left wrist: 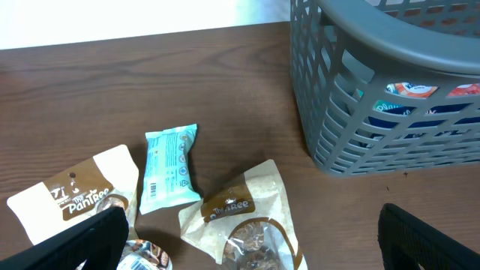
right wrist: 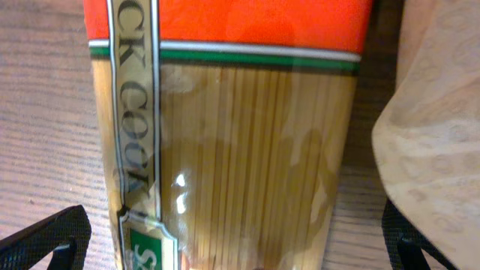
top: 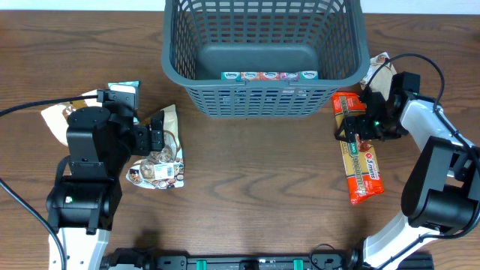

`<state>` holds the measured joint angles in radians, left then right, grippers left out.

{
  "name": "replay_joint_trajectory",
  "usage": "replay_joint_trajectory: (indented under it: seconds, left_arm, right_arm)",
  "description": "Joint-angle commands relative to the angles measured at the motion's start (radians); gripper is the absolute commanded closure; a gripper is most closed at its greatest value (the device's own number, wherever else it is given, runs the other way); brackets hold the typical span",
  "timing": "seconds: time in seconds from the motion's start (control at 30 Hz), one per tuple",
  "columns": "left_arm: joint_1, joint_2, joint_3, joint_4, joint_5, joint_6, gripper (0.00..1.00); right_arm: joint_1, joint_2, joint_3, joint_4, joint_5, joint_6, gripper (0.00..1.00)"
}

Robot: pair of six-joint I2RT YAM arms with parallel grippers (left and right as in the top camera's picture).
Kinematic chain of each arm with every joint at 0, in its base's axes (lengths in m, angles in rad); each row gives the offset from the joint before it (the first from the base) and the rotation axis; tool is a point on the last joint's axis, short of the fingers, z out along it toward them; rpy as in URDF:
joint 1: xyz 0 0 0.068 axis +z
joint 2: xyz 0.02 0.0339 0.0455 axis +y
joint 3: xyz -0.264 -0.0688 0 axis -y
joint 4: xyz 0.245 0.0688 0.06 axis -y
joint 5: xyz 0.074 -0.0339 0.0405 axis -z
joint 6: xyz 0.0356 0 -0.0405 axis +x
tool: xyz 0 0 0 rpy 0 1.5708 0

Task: Pack container
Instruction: 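Grasp the spaghetti package with the right gripper and lift it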

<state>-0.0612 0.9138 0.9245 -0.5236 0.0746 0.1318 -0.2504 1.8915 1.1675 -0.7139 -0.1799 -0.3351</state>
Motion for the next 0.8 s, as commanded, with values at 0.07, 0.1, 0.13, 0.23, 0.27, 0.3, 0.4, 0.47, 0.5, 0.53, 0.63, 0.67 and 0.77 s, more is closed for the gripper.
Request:
replay_joint_trajectory:
  seconds: [0.07,0.1,0.13,0.23,0.27,0.3,0.4,0.47,0.5,0.53,0.63,0.67,0.77]
  left_arm:
    - [-0.003,0.001,0.014,0.005,-0.008,0.006,0.01]
    - [-0.003,0.001,0.014,0.005,-0.008,0.006,0.01]
    - [-0.003,0.001,0.014,0.005,-0.008,0.006,0.01]
    - [-0.003,0.001,0.014,0.005,-0.008,0.006,0.01]
    - [-0.003,0.001,0.014,0.005,-0.008,0.006,0.01]
    - [-0.003,0.001,0.014,0.005,-0.008,0.006,0.01]
    - [-0.003,0.001,0.014,0.005,-0.008,0.006,0.01]
    - [-0.003,0.001,0.014,0.005,-0.008,0.006,0.01]
    - [-0.003,0.001,0.014,0.005,-0.008,0.006,0.01]
    - [-0.003,0.001,0.014,0.005,-0.008,0.006,0.01]
    - [-0.003,0.001,0.014,0.008,-0.008,0.006,0.01]
    - [-0.003,0.001,0.014,0.01,-0.008,0.006,0.01]
    - [-0.003,0.001,0.014,0.016,-0.008,0.006,0.01]
  right_arm:
    - [-0.005,0.04,-0.01,0.015,-0.007,0.038,0.14]
    - [-0.005,0.04,-0.01,0.019,-0.007,0.045,0.22]
    - [-0.005,0.04,-0.01,0.021,-0.007,0.052,0.34]
    - [-0.005,0.04,-0.01,0.022,-0.008,0.062,0.53]
    - [-0.005,0.04,-0.01,0.022,-0.008,0.064,0.56]
    - [-0.005,0.04,-0.01,0.022,-0.007,0.071,0.58]
    - [-0.005,0.04,-0.01,0.022,-0.008,0.082,0.72]
    - [-0.005,0.04,-0.01,0.023,-0.008,0.096,0.85]
    - [-0.005,0.04,-0.01,0.023,-0.008,0.096,0.94]
    - [-0.005,0.04,-0.01,0.023,-0.007,0.097,0.99]
    - [-0.005,0.038,-0.01,0.023,-0.007,0.121,0.99]
    - [-0.005,0.036,-0.01,0.022,-0.008,0.131,0.99]
    - [-0.005,0.008,-0.01,0.017,-0.007,0.175,0.99]
